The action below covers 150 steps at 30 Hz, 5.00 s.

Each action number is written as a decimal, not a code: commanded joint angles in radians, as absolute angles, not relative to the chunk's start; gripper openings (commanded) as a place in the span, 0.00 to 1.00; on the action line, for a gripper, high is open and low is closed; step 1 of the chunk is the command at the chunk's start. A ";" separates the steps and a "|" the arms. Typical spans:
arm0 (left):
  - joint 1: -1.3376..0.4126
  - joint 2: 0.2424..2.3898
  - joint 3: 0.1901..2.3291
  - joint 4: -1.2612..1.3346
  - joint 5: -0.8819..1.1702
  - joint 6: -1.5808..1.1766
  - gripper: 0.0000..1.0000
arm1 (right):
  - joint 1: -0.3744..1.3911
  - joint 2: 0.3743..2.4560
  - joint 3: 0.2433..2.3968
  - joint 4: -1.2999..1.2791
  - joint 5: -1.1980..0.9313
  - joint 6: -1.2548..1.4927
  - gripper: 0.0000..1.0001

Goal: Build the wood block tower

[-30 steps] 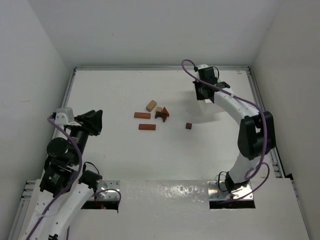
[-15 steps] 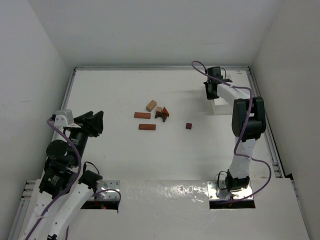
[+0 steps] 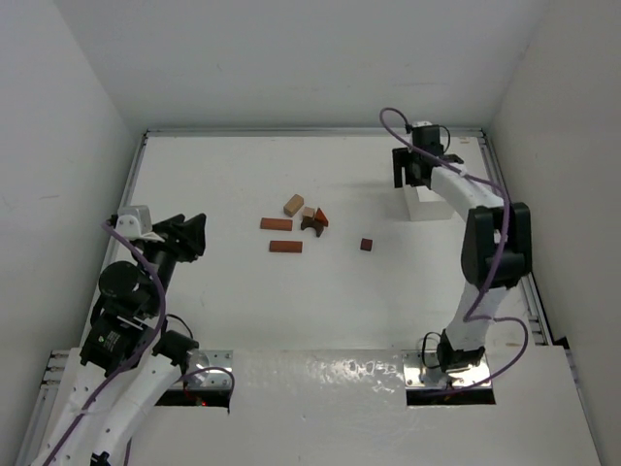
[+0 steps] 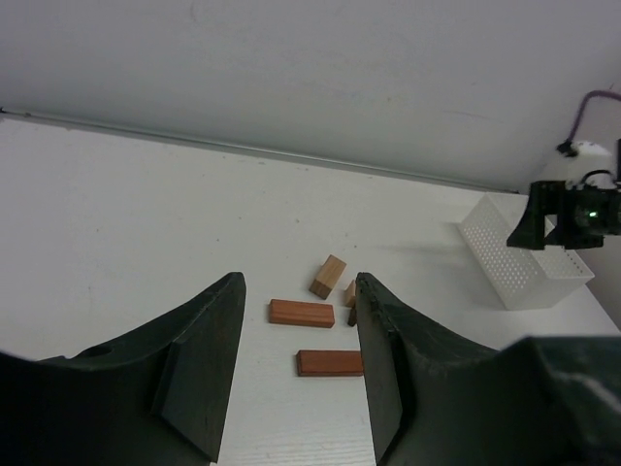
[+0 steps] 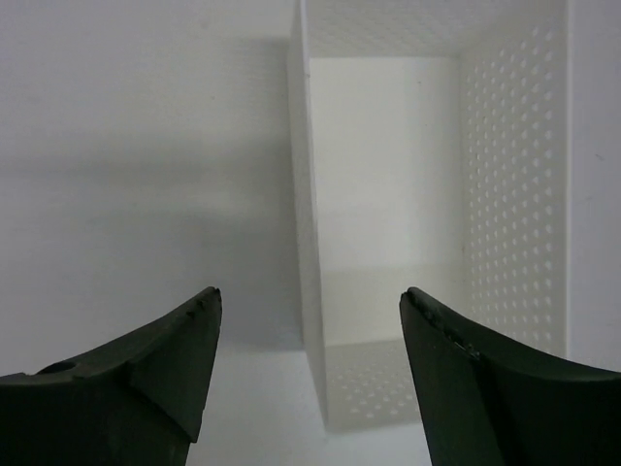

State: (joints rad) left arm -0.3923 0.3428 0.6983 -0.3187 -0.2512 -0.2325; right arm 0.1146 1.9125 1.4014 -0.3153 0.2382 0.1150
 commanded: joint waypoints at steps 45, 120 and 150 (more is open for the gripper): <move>-0.342 0.402 0.701 -0.290 -0.259 -0.222 0.10 | 0.850 2.003 1.359 -0.097 0.020 0.218 0.70; -0.301 0.433 0.699 -0.268 -0.175 -0.245 0.28 | 0.902 1.818 1.057 -0.222 -0.084 -0.183 0.43; -0.299 0.434 0.699 -0.268 -0.169 -0.239 0.28 | 0.896 1.753 0.880 0.015 -0.091 0.192 0.00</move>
State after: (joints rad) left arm -0.3122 0.4274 0.6983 -0.3107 -0.1787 -0.2409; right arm 0.9058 1.7390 0.8261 -0.0265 -0.1707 0.1814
